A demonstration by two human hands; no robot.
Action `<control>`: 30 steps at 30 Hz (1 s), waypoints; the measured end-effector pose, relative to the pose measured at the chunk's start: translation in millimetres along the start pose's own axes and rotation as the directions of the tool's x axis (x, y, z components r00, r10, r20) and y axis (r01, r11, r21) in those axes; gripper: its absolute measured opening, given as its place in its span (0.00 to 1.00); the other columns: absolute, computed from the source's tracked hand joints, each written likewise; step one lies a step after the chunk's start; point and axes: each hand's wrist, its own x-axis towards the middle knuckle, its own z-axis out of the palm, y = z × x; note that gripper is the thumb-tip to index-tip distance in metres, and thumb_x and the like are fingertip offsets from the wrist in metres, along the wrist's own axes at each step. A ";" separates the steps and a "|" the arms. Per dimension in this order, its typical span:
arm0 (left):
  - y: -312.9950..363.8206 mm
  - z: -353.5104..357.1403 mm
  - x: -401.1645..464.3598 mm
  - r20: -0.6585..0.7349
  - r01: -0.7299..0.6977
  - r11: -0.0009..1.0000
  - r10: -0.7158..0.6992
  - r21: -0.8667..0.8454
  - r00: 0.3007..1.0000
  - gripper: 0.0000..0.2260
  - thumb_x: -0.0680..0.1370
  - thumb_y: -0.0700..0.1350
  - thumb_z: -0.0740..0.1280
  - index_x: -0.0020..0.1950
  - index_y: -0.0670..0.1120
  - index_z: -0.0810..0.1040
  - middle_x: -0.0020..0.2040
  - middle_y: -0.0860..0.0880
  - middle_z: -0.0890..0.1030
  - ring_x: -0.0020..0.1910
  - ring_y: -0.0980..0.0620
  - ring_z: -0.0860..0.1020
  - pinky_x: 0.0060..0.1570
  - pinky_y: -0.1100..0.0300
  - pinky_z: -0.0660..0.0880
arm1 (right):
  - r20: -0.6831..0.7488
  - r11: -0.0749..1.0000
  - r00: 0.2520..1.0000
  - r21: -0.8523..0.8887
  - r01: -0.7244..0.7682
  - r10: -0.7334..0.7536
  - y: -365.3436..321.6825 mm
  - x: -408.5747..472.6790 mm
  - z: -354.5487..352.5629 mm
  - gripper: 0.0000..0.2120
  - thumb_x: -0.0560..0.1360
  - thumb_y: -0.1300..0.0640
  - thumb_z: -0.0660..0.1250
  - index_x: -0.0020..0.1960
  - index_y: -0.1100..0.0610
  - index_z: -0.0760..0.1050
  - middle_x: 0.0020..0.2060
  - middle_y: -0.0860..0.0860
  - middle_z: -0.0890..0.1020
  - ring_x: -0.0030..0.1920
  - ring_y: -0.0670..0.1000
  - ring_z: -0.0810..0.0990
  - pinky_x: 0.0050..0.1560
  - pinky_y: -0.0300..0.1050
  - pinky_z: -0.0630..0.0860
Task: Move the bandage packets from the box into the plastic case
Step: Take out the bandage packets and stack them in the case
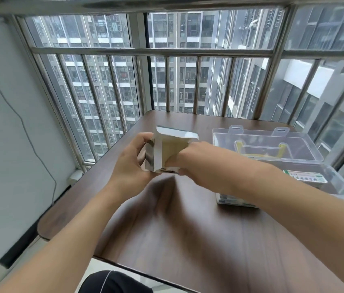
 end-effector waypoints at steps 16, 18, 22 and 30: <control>-21.5 6.9 -8.8 -0.173 0.038 0.992 -0.017 0.120 0.985 0.35 0.64 0.26 0.77 0.60 0.55 0.72 0.56 0.62 0.80 0.56 0.66 0.78 0.60 0.63 0.75 | -0.116 -0.004 0.762 0.988 0.154 0.637 -22.7 -86.2 35.3 0.09 0.75 0.72 0.67 0.53 0.64 0.78 0.40 0.56 0.86 0.34 0.57 0.85 0.28 0.44 0.81; -18.6 8.2 -10.0 -0.152 0.015 0.977 0.018 0.214 0.988 0.35 0.66 0.28 0.76 0.59 0.61 0.70 0.53 0.70 0.78 0.54 0.70 0.76 0.57 0.72 0.72 | -0.071 -0.026 0.758 0.993 0.116 0.648 -29.5 -94.3 52.5 0.09 0.75 0.72 0.67 0.52 0.64 0.78 0.39 0.56 0.85 0.33 0.58 0.84 0.28 0.45 0.81; -19.8 10.4 -9.1 -0.116 0.068 0.968 -0.040 0.241 0.992 0.35 0.66 0.34 0.79 0.61 0.61 0.68 0.55 0.69 0.77 0.58 0.65 0.76 0.53 0.62 0.77 | 0.042 -0.002 0.807 0.999 -0.051 0.590 -44.2 -102.3 84.4 0.08 0.76 0.71 0.68 0.51 0.62 0.79 0.36 0.59 0.84 0.33 0.56 0.82 0.30 0.48 0.82; -21.3 13.1 -13.4 0.016 0.344 0.934 -0.347 0.099 0.938 0.34 0.61 0.54 0.82 0.64 0.54 0.73 0.58 0.53 0.82 0.59 0.54 0.81 0.63 0.50 0.77 | 0.110 -0.021 0.777 0.992 -0.123 0.620 -36.1 -103.3 88.8 0.11 0.76 0.68 0.71 0.57 0.63 0.74 0.42 0.60 0.82 0.32 0.53 0.80 0.25 0.42 0.77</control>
